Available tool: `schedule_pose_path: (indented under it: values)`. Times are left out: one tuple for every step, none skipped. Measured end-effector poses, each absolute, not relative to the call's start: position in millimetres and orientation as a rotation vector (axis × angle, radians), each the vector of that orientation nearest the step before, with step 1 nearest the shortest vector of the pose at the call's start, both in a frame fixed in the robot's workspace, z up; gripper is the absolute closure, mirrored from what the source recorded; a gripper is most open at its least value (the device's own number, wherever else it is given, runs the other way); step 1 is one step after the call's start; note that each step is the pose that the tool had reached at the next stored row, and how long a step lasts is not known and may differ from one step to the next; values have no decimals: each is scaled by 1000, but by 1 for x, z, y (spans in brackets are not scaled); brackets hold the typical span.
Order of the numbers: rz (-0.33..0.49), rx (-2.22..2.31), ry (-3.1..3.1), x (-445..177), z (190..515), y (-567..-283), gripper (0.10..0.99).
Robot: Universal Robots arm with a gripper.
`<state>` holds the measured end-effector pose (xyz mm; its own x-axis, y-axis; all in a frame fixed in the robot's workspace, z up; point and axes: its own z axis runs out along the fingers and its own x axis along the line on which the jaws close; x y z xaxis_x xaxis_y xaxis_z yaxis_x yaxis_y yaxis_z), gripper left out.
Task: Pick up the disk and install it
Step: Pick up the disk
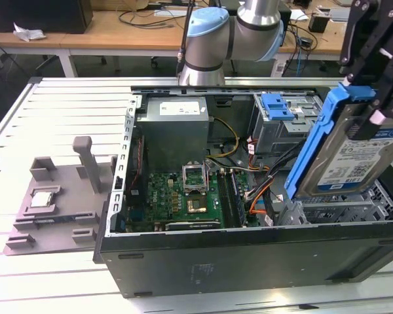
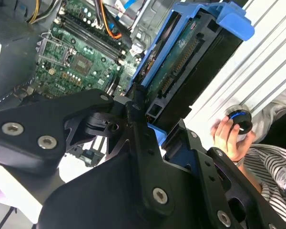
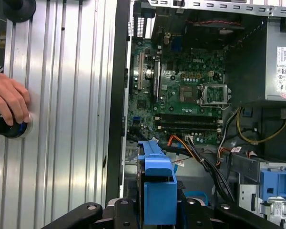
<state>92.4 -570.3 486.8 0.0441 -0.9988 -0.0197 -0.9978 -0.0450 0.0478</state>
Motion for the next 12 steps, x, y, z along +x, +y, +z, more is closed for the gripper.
schedule_pose_path:
  values:
    - [-74,2255,-2156,96,487,-570,718]
    - [-74,2255,-2156,100,487,-570,718]
    - [-74,2255,-2156,103,487,-570,718]
    - [-74,2255,-2156,105,487,-570,718]
    - [-74,2255,-2156,108,487,-570,718]
    - [-74,2254,-2156,111,487,-570,718]
    - [-74,2255,-2156,113,486,-570,718]
    - [-76,2255,-2157,116,486,-570,718]
    - [-82,2255,-2163,117,486,-570,718]
    - [-89,2254,-2171,117,486,-570,718]
    - [-100,2252,-2183,117,486,-570,718]
    - [-102,2250,-2186,118,485,-570,718]
